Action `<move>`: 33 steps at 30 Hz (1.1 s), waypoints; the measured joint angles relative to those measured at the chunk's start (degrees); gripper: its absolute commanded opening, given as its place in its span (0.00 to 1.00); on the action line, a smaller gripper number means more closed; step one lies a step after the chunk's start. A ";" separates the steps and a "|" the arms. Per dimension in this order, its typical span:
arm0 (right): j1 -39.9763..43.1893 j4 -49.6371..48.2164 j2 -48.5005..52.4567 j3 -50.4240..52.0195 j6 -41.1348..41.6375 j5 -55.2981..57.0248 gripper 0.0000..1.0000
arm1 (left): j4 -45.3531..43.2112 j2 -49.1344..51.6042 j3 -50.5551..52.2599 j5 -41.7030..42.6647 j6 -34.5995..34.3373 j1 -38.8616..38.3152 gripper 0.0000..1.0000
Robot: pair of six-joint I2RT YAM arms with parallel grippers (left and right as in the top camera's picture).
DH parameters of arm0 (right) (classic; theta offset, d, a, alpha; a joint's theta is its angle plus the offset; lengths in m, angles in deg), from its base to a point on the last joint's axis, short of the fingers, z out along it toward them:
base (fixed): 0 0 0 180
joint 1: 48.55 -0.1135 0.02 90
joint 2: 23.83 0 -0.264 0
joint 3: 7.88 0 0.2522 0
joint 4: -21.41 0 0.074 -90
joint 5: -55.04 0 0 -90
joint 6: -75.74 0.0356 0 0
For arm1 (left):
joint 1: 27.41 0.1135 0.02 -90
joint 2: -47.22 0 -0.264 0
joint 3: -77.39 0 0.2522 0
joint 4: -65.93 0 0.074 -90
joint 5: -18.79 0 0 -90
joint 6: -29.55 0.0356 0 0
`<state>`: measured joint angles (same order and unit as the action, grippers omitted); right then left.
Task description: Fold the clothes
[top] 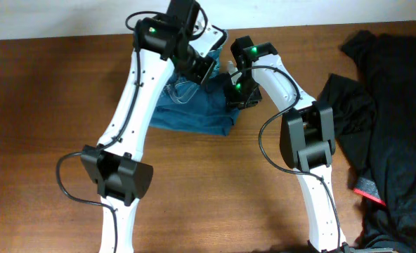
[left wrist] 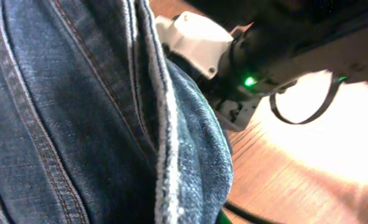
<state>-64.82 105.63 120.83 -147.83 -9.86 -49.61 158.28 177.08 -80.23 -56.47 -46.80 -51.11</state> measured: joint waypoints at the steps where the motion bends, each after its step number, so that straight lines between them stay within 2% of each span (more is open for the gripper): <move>1: 0.00 0.04 0.00 0.00 0.02 0.00 0.44 | -0.39 0.00 0.00 0.00 0.00 -0.31 0.00; 22: 0.96 3.21 -3.10 -0.46 0.13 0.07 0.43 | -2.08 0.00 0.00 -0.20 -0.02 -1.57 0.00; 33: 9.29 4.76 -12.20 -3.76 0.09 0.20 0.44 | -2.73 0.15 -0.07 0.22 -0.04 -1.86 0.01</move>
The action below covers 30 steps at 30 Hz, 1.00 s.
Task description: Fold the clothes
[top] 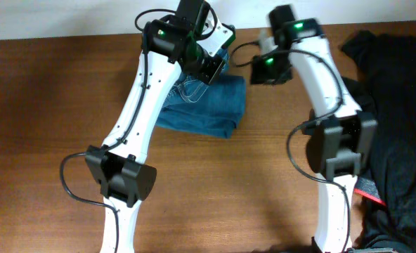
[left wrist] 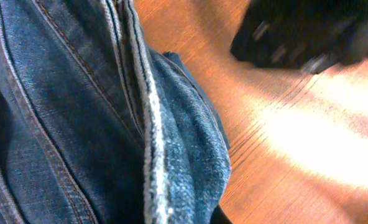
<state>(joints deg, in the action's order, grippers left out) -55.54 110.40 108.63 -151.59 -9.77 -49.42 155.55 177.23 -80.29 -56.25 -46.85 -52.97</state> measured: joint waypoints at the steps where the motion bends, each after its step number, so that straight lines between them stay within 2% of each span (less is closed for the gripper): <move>1: 0.96 0.35 -0.68 -0.13 0.04 0.00 0.44 | -0.02 0.09 0.00 -0.02 0.00 -0.11 0.01; 2: 2.69 1.16 -1.88 -0.37 0.04 0.02 0.43 | -0.04 0.31 0.00 -0.04 0.00 -0.48 0.01; 4: 4.57 2.16 -2.71 -0.70 0.07 0.02 0.43 | -0.24 0.68 0.00 -0.22 0.00 -1.07 0.10; 5: 5.44 2.78 -2.99 -0.79 0.04 0.04 0.43 | -0.46 1.03 0.00 -0.24 0.00 -1.55 0.17; 6: 5.97 3.06 -3.04 -0.79 0.04 0.02 0.44 | -0.68 1.36 0.00 -0.22 0.04 -1.97 0.29; 7: 6.38 3.28 -3.04 -0.79 0.02 0.02 0.44 | -1.01 1.77 0.00 -0.13 -0.42 -2.51 0.52; 8: 6.64 3.43 -3.04 -0.79 0.04 0.02 0.44 | -1.38 2.36 0.00 0.20 -0.52 -3.21 0.96; 9: 6.88 3.56 -3.04 -0.76 0.02 0.02 0.44 | -1.66 2.80 0.00 0.57 -0.57 -3.93 0.99; 15: 7.54 3.91 -3.04 -0.76 0.04 0.02 0.44 | -1.68 4.52 0.00 2.01 -1.07 -8.13 0.99; 21: 8.17 4.87 -3.04 -0.76 -2.01 -0.09 0.44 | 0.68 4.46 -4.20 1.36 -1.05 -7.04 0.99; 26: 7.65 5.73 -3.04 -0.76 -7.06 -5.18 0.44 | 1.14 1.38 -8.04 -6.12 -1.75 -1.49 0.99; 30: 5.75 6.27 -3.04 -0.79 -13.55 -16.65 0.44 | 2.62 -1.99 -9.05 -10.97 -3.82 7.26 0.99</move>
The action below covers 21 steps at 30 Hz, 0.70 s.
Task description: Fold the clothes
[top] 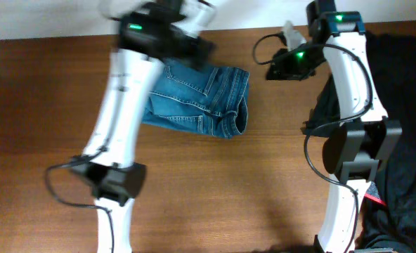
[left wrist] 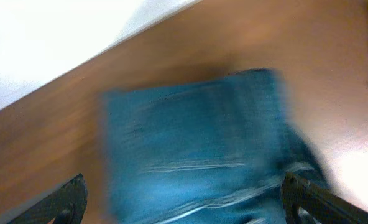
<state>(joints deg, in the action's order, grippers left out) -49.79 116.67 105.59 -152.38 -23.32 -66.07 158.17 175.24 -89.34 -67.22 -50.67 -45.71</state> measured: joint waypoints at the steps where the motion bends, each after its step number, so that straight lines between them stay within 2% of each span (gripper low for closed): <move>1: -0.66 0.15 0.00 0.02 -1.33 -2.78 0.44 | 0.35 -0.46 -0.07 -0.68 -0.66 2.12 0.99; 5: -4.85 -0.28 0.00 0.02 -5.29 -13.75 0.40 | 0.50 -0.76 0.96 0.00 -2.69 11.28 0.99; 6: -6.23 -0.96 0.00 0.02 -5.86 -16.02 0.36 | 0.35 -0.76 1.68 0.72 -3.02 12.87 0.96; 9: -10.49 -4.81 0.00 0.02 -5.88 -20.79 0.35 | -0.63 -0.76 4.50 3.63 -3.50 16.61 0.71; 12: -15.28 -13.00 0.00 0.02 -1.29 -22.16 0.35 | -2.16 -0.76 8.28 6.97 -3.23 18.80 0.47; 13: -16.70 -15.43 0.00 0.02 0.55 -22.10 0.35 | -2.73 -0.76 9.75 8.13 -3.48 19.21 0.44; 17: -21.09 -23.45 0.07 0.02 9.07 -20.61 0.35 | -5.46 -0.74 14.97 14.36 -2.21 20.39 0.38; 21: -22.67 -27.45 0.66 0.00 15.52 -20.04 0.35 | -8.33 -0.74 19.54 23.98 -0.11 21.35 0.37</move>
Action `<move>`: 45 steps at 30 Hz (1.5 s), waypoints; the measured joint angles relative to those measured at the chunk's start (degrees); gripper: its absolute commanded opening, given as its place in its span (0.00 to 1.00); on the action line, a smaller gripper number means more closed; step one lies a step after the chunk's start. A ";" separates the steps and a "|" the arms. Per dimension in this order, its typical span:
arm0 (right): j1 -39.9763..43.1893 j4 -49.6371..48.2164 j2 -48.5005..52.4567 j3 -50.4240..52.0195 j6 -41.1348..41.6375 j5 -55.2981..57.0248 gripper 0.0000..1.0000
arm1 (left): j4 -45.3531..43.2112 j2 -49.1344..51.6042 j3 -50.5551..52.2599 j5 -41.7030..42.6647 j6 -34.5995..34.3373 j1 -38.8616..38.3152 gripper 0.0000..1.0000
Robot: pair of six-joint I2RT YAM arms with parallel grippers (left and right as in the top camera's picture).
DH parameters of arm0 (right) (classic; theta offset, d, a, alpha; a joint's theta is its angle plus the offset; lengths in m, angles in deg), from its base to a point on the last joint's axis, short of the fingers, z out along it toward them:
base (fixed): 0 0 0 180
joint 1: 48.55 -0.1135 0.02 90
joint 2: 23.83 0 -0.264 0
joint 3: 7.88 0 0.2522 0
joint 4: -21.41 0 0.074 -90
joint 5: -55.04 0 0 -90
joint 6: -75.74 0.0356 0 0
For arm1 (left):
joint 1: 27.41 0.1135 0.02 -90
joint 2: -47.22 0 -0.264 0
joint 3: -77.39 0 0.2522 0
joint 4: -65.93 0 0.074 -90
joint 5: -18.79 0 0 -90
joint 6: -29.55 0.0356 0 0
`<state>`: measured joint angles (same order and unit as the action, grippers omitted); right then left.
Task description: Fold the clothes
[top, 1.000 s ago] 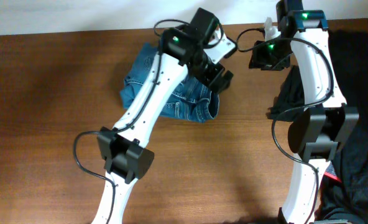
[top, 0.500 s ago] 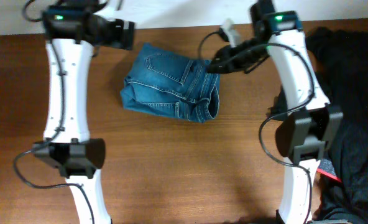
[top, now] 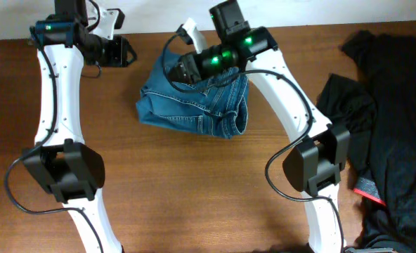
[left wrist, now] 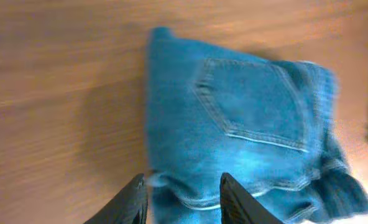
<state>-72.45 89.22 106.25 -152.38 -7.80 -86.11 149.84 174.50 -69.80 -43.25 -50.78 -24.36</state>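
Note:
Folded blue denim shorts lie on the brown table at the back middle, a back pocket facing up. In the left wrist view the shorts fill the right half. My left gripper hangs well left of them, open with nothing between its fingers. My right gripper is over the shorts' far edge; the overhead view does not show whether its jaws are open or shut.
A pile of black clothes covers the right side of the table, with a red item at its near edge. The table's back edge meets a white wall behind both arms.
My left gripper has moved from over the shorts' far left corner out to the left. My right gripper has moved from right of the shorts onto their far edge.
Both grippers were first at the shorts' far edge, denim filling the left wrist view. Then the right one was off to the right. Then the left gripper was open above the shorts, which lay wider. Now left is away, right over them.

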 measured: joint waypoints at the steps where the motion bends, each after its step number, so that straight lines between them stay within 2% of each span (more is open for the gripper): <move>1: -0.11 -0.24 0.50 0.00 1.27 0.09 0.35 | -0.55 0.00 0.98 1.66 0.39 0.04 0.36; 7: -0.13 0.61 7.21 -0.07 6.05 1.46 0.35 | -3.02 0.00 8.72 8.24 2.29 0.20 0.37; 9: 0.04 1.97 10.10 -0.07 6.84 3.02 0.35 | -4.09 0.00 12.15 10.45 3.04 0.20 0.35; 11: 0.22 3.48 12.79 -0.07 7.21 4.72 0.35 | -4.44 -0.02 15.78 12.26 3.52 0.20 0.28; 15: 1.11 6.88 17.31 -0.07 7.30 7.69 0.35 | -5.27 -0.02 25.73 14.75 4.39 0.20 0.28; 21: 4.02 10.21 19.23 -0.85 6.88 7.13 0.35 | -14.19 -0.09 43.39 16.11 4.72 0.20 0.28; 24: 5.81 11.32 19.23 -0.96 6.34 7.17 0.35 | -16.74 -0.09 48.13 14.71 4.72 0.20 0.27; 28: 7.04 12.63 19.23 -1.05 5.01 7.23 0.35 | -17.81 -0.48 48.39 12.50 4.72 0.15 0.21; 34: 6.84 14.78 19.23 -1.38 2.51 7.54 0.35 | -18.10 -0.55 46.27 11.02 4.72 1.09 0.20; 41: 6.95 18.29 18.47 -2.49 -2.80 7.50 0.36 | -18.27 -1.68 36.35 14.38 5.68 3.30 0.00; 45: 7.91 21.05 15.23 -5.25 -6.71 9.25 0.37 | -19.06 -4.11 30.47 17.11 6.21 2.78 0.00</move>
<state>-64.54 110.26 121.48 -157.62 -14.51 -76.87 130.78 170.39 -39.33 -26.13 -44.57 -21.58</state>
